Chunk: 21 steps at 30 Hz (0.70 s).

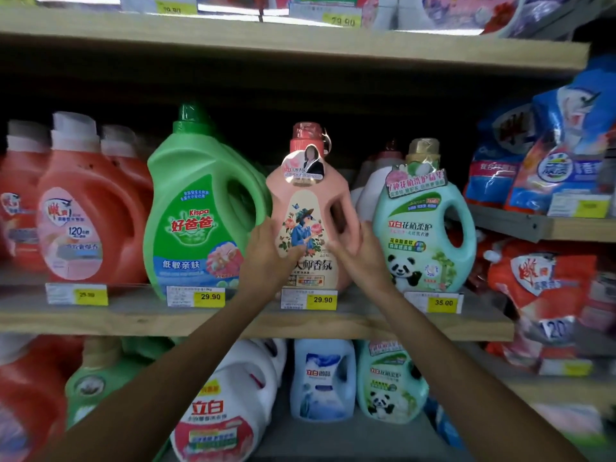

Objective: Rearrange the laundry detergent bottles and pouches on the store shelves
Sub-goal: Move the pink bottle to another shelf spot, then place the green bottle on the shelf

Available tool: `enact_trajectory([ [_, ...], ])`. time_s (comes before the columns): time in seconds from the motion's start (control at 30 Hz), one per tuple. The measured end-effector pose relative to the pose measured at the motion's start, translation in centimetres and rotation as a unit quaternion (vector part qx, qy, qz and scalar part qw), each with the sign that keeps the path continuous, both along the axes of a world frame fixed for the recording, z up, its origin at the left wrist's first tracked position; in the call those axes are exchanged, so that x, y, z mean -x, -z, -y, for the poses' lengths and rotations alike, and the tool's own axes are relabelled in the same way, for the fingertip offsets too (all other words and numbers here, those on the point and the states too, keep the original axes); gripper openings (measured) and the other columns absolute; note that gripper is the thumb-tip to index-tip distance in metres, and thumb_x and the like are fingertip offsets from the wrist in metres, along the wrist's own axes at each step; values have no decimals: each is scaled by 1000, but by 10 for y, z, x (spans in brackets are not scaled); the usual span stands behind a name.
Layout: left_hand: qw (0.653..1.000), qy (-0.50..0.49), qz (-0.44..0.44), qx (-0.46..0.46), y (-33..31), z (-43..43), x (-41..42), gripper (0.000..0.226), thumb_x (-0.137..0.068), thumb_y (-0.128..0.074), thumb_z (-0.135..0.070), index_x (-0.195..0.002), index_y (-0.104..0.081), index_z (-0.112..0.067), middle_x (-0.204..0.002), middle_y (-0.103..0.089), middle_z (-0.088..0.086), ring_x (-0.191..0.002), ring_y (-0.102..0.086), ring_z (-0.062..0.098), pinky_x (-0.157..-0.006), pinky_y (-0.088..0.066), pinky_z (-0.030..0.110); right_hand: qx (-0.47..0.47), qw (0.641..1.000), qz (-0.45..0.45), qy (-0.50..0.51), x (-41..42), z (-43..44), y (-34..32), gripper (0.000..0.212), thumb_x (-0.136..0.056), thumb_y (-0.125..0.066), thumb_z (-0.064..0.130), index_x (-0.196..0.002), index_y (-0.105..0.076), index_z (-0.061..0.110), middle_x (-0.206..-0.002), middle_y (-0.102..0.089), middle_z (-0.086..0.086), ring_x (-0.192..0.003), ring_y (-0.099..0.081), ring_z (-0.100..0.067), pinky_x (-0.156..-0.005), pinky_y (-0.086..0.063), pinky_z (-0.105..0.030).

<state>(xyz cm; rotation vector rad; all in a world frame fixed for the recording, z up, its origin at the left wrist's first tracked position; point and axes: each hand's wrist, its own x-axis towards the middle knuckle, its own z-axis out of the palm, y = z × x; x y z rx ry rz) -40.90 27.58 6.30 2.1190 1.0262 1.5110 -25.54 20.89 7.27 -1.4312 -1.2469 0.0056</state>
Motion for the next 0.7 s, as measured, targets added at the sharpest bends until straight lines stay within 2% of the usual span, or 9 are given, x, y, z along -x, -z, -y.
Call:
enact_trajectory([
  [0.03,1000,2,20,-12,5,5,-1,66,-81,-70,-38,-133,-40,-11,-132,-48,7,-121,-47,24,-97,-43,38,-4,1000,-3,17,0,9,7,45,-81,-69,33,-116,-51,12,-111,-60,-5,-101,-59,-18,-86,-52,-33],
  [0.1,997,17,53,-45,13,16,-8,67,-82,-69,-34,-136,-39,-10,-134,-47,8,-123,-47,23,-99,-43,38,-31,999,2,32,-1,30,22,28,-84,-66,29,-106,-53,18,-97,-57,8,-92,-56,-2,-77,-45,-10],
  [0.13,996,28,64,-54,16,22,-14,66,-83,-68,-31,-137,-38,-10,-135,-47,8,-123,-47,23,-101,-43,37,-38,998,14,42,-3,40,29,27,-85,-66,28,-107,-54,18,-95,-54,11,-91,-53,3,-75,-41,-5],
  [0.23,995,46,61,-67,22,45,-37,66,-84,-66,-30,-140,-37,-8,-137,-46,9,-125,-45,20,-101,-41,36,-23,996,35,79,-15,66,36,49,-86,-65,32,-127,-49,10,-112,-46,7,-107,-48,-8,-90,-38,-19],
  [0.33,988,92,45,-116,22,63,-63,65,-83,-66,-32,-136,-40,-4,-127,-51,12,-114,-44,16,-94,-41,34,-33,993,27,110,-37,82,26,51,-86,-65,31,-129,-47,10,-123,-49,0,-116,-48,-14,-94,-39,-25],
  [0.43,989,120,8,-91,17,67,-90,67,-84,-65,-40,-136,-37,-8,-134,-45,10,-121,-42,19,-87,-34,21,-44,989,30,141,-65,91,14,52,-87,-64,32,-131,-47,11,-131,-48,-6,-121,-47,-17,-101,-41,-32],
  [0.5,986,138,-1,-96,11,63,-109,64,-84,-63,-43,-134,-38,-11,-133,-45,7,-121,-42,18,-84,-31,19,-50,986,35,155,-84,92,7,53,-86,-64,34,-130,-47,10,-130,-47,-7,-122,-46,-19,-102,-41,-35],
  [0.6,987,132,-2,-96,-2,49,-140,69,-82,-63,-49,-136,-35,-15,-135,-44,5,-126,-41,19,-96,-37,30,-48,984,34,171,-115,88,1,59,-84,-65,36,-133,-45,11,-133,-43,-8,-127,-40,-22,-104,-37,-35],
  [0.7,985,158,41,-45,-7,36,-168,91,-76,-65,-53,-147,-18,-21,-149,-30,2,-135,-28,10,-110,-28,31,-48,979,53,192,-146,78,-3,64,-82,-67,37,-135,-41,12,-134,-39,-10,-128,-34,-24,-99,-28,-28],
])
